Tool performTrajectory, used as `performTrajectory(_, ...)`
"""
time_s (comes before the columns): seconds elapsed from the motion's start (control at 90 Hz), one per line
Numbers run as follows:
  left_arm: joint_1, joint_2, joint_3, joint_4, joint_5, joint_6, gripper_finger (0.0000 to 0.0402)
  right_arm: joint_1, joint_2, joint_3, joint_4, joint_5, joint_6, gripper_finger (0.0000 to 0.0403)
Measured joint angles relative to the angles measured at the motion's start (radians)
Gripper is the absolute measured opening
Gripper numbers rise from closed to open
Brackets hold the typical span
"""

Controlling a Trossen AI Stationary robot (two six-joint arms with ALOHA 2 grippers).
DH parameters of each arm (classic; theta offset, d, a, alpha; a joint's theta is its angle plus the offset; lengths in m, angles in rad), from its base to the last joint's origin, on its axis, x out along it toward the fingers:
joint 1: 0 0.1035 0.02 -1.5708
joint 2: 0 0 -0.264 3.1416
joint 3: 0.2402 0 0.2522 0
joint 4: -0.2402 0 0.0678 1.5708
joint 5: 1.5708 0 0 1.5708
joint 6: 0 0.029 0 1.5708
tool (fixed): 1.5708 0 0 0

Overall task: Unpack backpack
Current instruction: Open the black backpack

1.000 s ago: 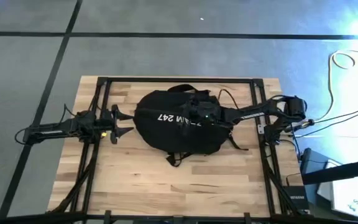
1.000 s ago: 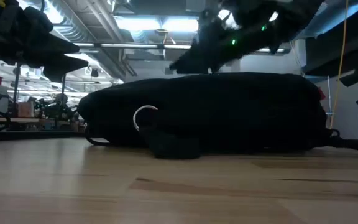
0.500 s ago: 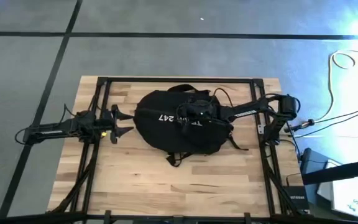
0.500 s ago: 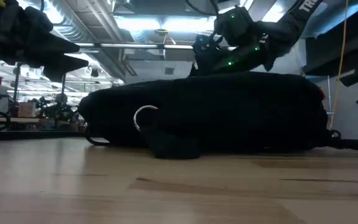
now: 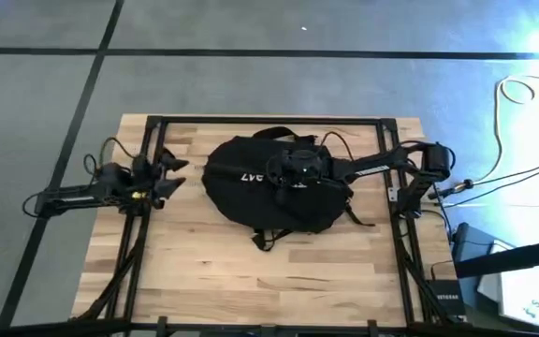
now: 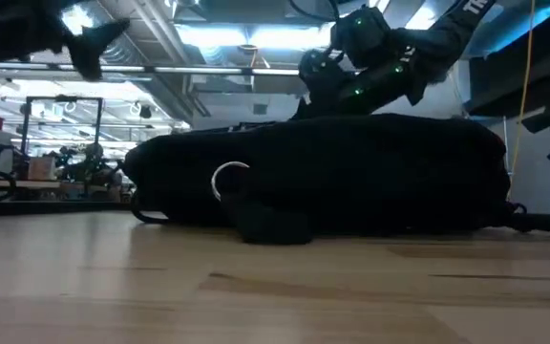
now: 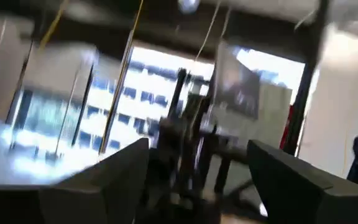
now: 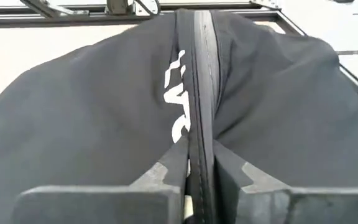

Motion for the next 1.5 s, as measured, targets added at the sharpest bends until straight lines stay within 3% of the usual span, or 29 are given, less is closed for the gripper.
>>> performTrajectory(0.133,0.0,0.007,0.003,0.09,0.096,0.151,0.0258,0.002,-0.032,0.0,-0.036,-0.02,0.021,0.0006)
performTrajectory(0.278,0.0,0.084,0.001,0.012,0.076,0.131,0.0258,0.015,-0.09,0.0,-0.141,-0.026,0.023,0.0006)
performTrajectory(0.489,0.0,0.289,0.001,0.155,0.026,0.096,0.0258,0.057,-0.162,-0.001,-0.233,-0.008,0.022,0.0002)
performTrajectory(0.722,0.0,0.557,0.001,0.329,0.054,0.089,0.0258,0.107,-0.177,0.0,-0.298,-0.005,0.018,0.0001)
performTrajectory(0.911,-0.001,0.705,0.002,0.393,0.083,0.1,0.0258,0.126,-0.222,0.0,-0.479,-0.003,-0.014,0.0)
performTrajectory(1.044,-0.002,0.752,0.003,0.375,0.149,0.1,0.0258,0.146,-0.29,0.0,-0.61,0.015,-0.005,0.0)
performTrajectory(1.178,-0.002,0.773,0.004,0.297,0.042,0.054,0.0258,0.177,-0.369,-0.001,-0.686,0.065,-0.006,0.0)
performTrajectory(1.5,-0.003,0.781,0.004,0.292,-0.024,-0.054,0.0258,0.225,-0.476,-0.001,-0.765,0.147,0.004,0.0)
